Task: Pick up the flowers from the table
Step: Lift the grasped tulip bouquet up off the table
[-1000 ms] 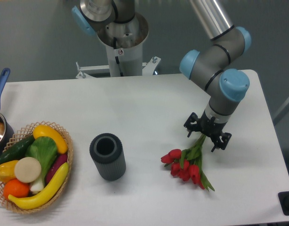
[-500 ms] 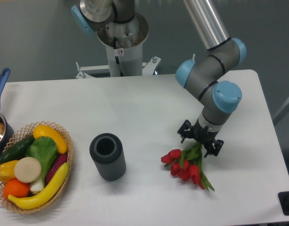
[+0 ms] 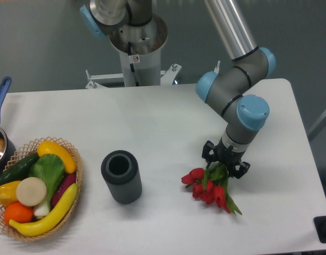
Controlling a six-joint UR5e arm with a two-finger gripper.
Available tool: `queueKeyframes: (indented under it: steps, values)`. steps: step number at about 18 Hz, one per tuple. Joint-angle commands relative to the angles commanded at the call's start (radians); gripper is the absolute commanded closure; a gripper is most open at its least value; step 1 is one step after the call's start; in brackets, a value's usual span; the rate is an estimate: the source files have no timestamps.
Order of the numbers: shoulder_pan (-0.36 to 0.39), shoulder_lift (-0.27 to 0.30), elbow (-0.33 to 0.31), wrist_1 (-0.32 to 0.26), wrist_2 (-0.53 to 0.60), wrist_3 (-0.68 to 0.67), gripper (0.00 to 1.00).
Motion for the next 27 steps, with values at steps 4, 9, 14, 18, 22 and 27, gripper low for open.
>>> queueKeyframes:
  steps: [4,9,14,18,22,27]
  values:
    - [0.000,0.005,0.015,0.000,0.000,0.002,0.68]
    - [0.012,0.080,0.043,-0.002,-0.003,0.009,0.68]
    - [0.047,0.176,0.060,0.000,-0.124,-0.002,0.68]
    - [0.087,0.235,0.060,-0.002,-0.345,-0.069,0.68]
    - [0.120,0.271,0.058,-0.002,-0.527,-0.115,0.67]
    - [0.156,0.279,0.060,0.000,-0.672,-0.129,0.67]
